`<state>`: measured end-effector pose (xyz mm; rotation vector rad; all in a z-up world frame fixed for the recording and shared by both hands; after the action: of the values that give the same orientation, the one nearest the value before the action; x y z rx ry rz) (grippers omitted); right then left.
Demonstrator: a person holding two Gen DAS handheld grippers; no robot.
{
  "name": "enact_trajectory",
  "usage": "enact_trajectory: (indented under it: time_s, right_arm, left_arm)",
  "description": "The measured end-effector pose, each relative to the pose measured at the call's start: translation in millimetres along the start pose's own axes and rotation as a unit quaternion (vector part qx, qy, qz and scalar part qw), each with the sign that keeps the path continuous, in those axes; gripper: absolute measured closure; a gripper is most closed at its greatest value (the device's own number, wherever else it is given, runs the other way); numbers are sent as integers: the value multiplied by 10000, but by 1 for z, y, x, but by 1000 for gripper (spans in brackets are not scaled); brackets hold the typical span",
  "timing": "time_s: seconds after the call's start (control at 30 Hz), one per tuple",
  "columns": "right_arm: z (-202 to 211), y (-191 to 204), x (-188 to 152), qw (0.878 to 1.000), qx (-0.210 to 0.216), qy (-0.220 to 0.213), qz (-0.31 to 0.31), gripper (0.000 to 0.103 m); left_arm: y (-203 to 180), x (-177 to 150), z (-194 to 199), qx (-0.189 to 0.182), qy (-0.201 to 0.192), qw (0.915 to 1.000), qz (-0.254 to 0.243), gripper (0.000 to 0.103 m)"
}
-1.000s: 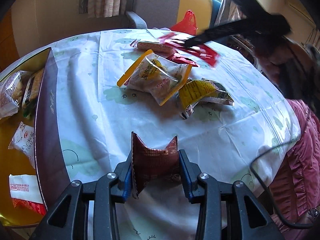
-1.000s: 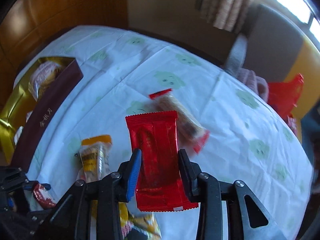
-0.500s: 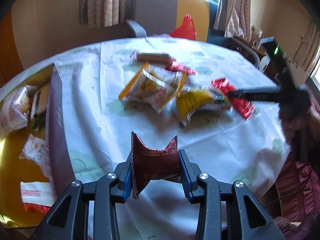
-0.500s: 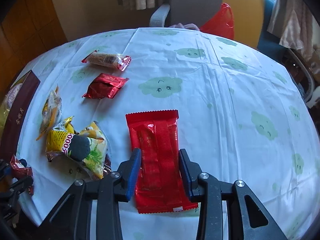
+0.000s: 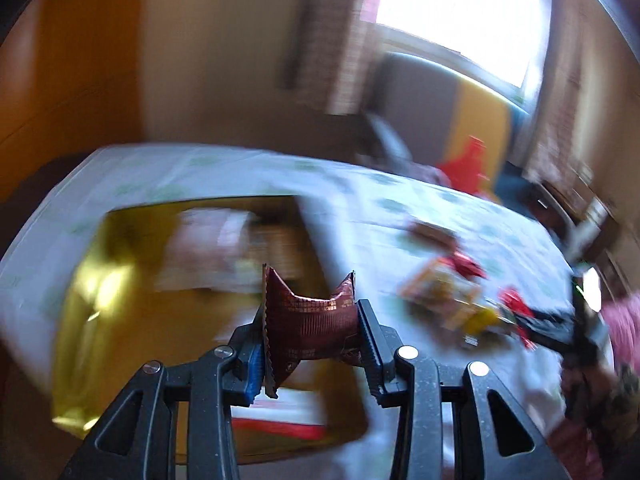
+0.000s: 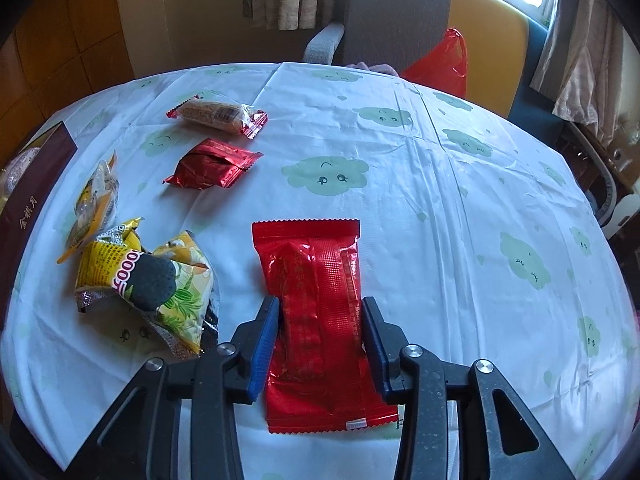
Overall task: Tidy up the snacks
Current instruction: 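Carry the chocolate packet over the gold tin and open the left gripper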
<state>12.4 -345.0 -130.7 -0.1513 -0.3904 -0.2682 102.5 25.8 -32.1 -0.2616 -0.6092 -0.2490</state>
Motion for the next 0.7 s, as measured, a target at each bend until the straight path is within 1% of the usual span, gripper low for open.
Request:
enact_trajectory:
  time_s: [0.1, 0.2, 0.27, 0.4, 0.47, 0.53, 0.6, 0.67, 0.7]
  right_arm:
    - [0, 0, -1, 10000, -21, -36, 7, 61]
    - [0, 0, -1, 10000, -16, -45, -3, 61]
    - [0, 0, -1, 10000, -31, -46, -2, 61]
    - [0, 1, 0, 10000, -55, -35, -12, 61]
    - [0, 0, 0, 10000, -60, -30, -26, 61]
    - [0, 0, 0, 10000, -69, -27, -43, 61]
    - [0, 1, 0, 9999, -74, -30, -62, 61]
    - [0, 1, 0, 9999, -85, -40, -69, 61]
    - [0, 1, 0, 9999, -93, -44, -68, 61]
  left_arm:
    - [49, -3, -7, 265, 157, 9979, 565, 63]
    - [77, -10, -19, 432, 319, 9950, 840, 63]
    - [85, -11, -29, 457, 413, 9936, 949, 63]
    - [84, -7, -51, 543, 537, 9929, 911, 62]
    - [81, -4, -64, 509, 642, 9933, 816, 59]
    - [82, -4, -74, 556, 775, 9918, 853, 56]
    - [83, -3, -82, 518, 840, 9913, 872, 53]
    - [87, -5, -86, 634, 859, 9893, 996, 50]
    - [87, -7, -86, 591, 849, 9890, 1054, 49]
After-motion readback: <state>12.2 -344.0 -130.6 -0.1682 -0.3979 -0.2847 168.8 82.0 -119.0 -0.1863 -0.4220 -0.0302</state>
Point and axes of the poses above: each gripper's, at about its wrist camera, not at the fingertips, and z roughly against the way its jaws point, y to its left, x to its top, the point moved 6 cm from there along -z, roughly the way its jaws point, and after that the axes turned 8 degrees about y, right-handed, at the moved point
